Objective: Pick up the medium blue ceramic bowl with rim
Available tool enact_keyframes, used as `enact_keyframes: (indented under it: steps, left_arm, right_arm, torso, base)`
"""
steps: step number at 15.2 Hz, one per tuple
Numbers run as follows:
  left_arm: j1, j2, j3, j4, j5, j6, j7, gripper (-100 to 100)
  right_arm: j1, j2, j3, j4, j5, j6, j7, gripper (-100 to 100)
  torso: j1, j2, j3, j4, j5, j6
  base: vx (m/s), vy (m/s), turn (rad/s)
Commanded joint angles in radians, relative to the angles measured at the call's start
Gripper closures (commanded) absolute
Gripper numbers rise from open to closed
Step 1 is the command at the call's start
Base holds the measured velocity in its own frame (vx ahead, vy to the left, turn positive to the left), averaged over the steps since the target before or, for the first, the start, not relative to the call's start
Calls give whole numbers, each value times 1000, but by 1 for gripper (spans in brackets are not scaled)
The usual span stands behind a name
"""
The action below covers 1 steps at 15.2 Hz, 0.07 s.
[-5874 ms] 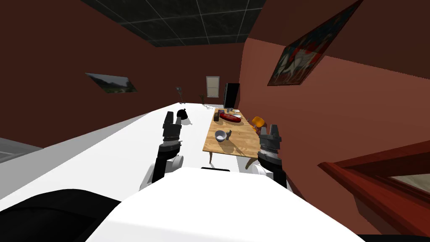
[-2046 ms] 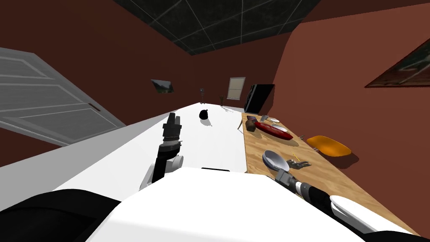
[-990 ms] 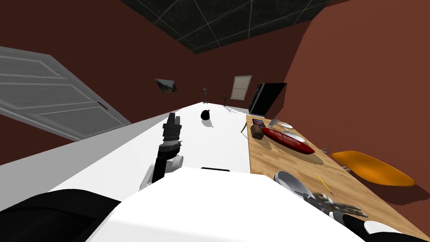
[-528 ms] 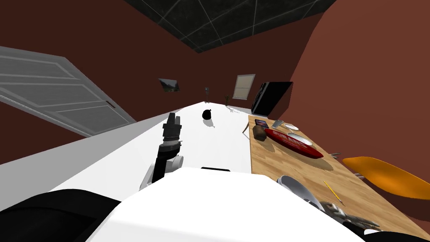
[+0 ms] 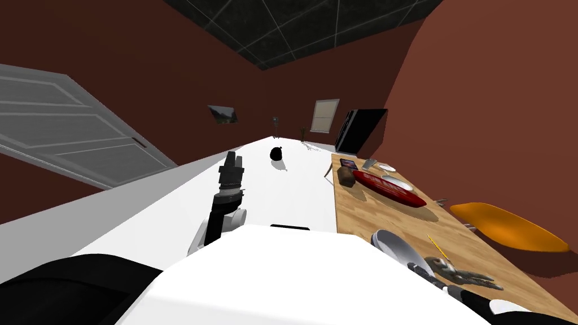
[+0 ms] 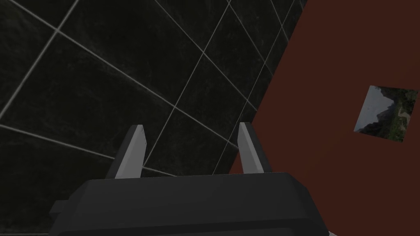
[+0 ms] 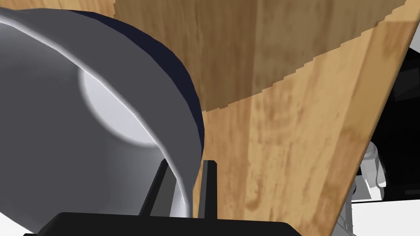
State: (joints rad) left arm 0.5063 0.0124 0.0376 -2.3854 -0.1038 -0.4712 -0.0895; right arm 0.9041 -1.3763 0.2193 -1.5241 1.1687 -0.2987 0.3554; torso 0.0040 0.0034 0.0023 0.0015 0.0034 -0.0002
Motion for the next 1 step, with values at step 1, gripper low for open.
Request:
enact_keyframes:
  steps: [1]
  left_arm:
    - [0, 0, 0, 0, 0, 0, 0, 0]
  right_arm:
    - [0, 0, 0, 0, 0, 0, 0, 100]
  torso:
    - [0, 0, 0, 0, 0, 0]
  base:
    - [-10, 12, -38]
